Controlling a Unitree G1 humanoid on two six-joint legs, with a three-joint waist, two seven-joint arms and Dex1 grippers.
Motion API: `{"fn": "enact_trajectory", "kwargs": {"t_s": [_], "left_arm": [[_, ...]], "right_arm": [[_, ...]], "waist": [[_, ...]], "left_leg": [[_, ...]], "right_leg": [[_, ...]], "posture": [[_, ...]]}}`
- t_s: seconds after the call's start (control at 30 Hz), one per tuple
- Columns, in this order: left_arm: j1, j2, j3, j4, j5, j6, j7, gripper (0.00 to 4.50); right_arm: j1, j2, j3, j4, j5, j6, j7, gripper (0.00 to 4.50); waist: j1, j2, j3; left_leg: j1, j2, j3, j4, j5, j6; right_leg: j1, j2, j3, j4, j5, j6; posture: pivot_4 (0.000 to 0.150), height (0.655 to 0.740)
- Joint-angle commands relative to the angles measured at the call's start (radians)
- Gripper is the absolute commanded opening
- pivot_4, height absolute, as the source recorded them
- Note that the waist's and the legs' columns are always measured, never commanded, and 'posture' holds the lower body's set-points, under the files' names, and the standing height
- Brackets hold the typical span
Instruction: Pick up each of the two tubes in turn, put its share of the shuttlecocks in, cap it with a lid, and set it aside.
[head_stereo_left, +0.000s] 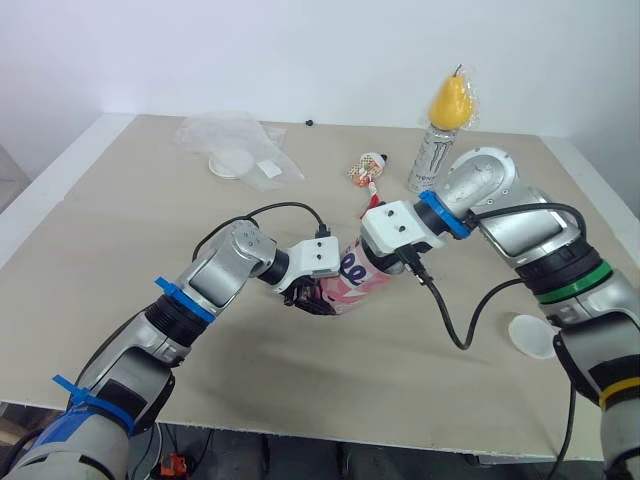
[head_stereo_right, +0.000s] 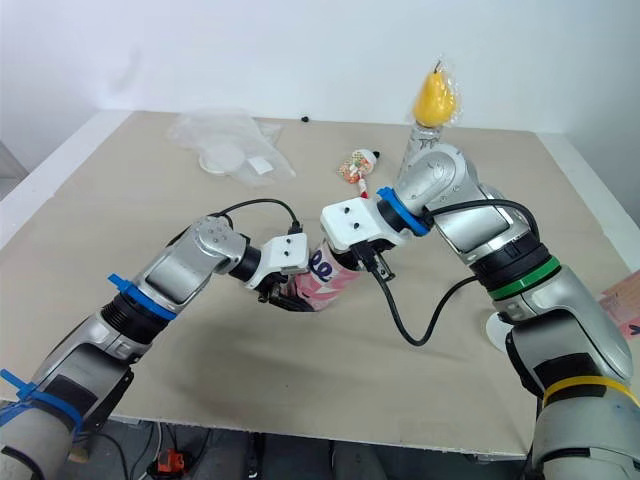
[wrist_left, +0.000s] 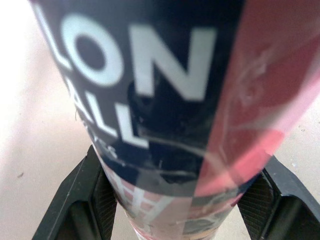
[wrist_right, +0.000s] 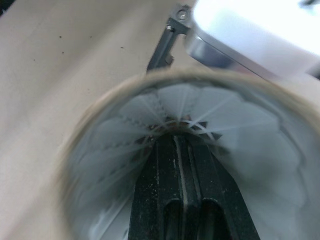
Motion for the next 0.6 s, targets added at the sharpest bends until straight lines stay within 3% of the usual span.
{"fn": "enact_trajectory", "kwargs": {"t_s": [0.03, 0.37, 0.6], "left_arm": [[0.003, 0.001, -0.009, 0.001, 0.014, 0.005, 0.002, 2.82], [0.006, -0.003, -0.007, -0.007, 0.013, 0.014, 0.008, 2.82], [0.016, 0.007, -0.006, -0.013, 0.015, 0.014, 0.005, 2.82]], "right_arm": [[-0.02, 0.04, 0.068, 0.077, -0.112, -0.097, 0.037, 0.05], [-0.02, 0.079, 0.122, 0.116, -0.143, -0.187, 0.037, 0.05], [-0.044, 0.079, 0.054, 0.096, 0.008, -0.045, 0.037, 0.05]], "waist": [[-0.001, 0.0, 0.0], [-0.003, 0.0, -0.001], [-0.003, 0.0, -0.001]], "left_leg": [[0.001, 0.001, 0.0, 0.0, 0.0, 0.0], [0.006, 0.004, 0.001, 0.0, 0.002, -0.001], [0.006, 0.004, 0.002, 0.0, 0.002, -0.001]], "right_leg": [[0.0, 0.001, 0.0, 0.0, 0.0, -0.001], [0.001, 0.002, -0.001, 0.001, 0.004, -0.006], [0.001, 0.002, -0.001, 0.001, 0.004, -0.007]], "posture": [[0.15, 0.74], [0.15, 0.74], [0.15, 0.74]]}}
